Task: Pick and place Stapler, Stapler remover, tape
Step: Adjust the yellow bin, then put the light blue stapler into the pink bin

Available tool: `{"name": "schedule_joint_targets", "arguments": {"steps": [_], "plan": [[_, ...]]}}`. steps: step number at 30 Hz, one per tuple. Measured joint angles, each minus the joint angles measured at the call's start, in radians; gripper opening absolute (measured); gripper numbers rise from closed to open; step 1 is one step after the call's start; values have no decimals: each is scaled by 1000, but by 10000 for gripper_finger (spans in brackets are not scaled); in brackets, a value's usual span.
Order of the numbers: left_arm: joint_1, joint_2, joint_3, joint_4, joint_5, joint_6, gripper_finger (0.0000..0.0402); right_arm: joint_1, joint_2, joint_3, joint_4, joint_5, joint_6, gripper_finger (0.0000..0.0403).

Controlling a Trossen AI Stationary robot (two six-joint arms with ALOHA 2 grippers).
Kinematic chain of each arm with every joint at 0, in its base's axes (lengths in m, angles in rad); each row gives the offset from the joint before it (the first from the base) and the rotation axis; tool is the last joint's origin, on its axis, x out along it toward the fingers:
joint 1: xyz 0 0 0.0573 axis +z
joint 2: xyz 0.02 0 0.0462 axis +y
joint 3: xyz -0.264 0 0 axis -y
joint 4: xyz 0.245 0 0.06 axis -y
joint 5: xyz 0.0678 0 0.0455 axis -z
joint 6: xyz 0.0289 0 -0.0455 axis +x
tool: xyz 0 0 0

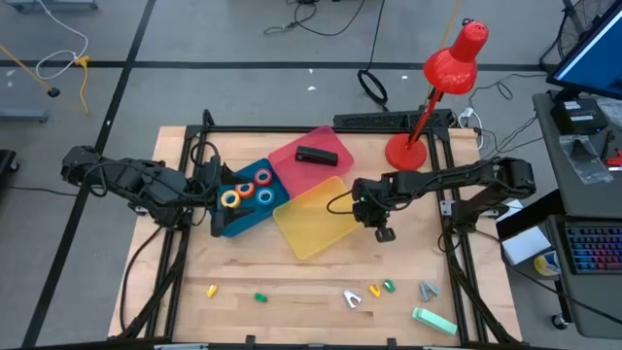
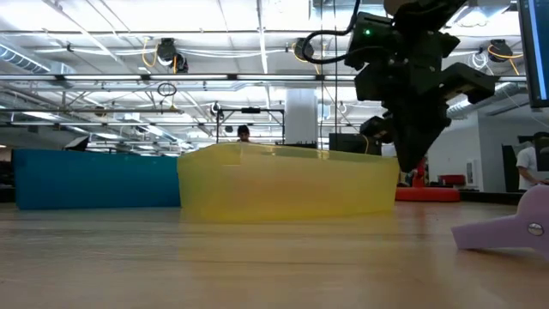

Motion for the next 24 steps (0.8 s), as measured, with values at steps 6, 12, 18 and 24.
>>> {"name": "schedule_joint_targets", "arguments": {"steps": [6,12,18,24], "plan": [[0,0,0,0,3,1,367,-1,0,0,15,1,-2,0],[0,0,0,0,9,1,367,0,-6,1,-78,0,24,0],[0,0,0,-12,58,8,367,52,-60,37,-362,-105,158,0],[-17,-2,-26,0,92,56,367,229,-161,44,-548,-182,531,0]]}}
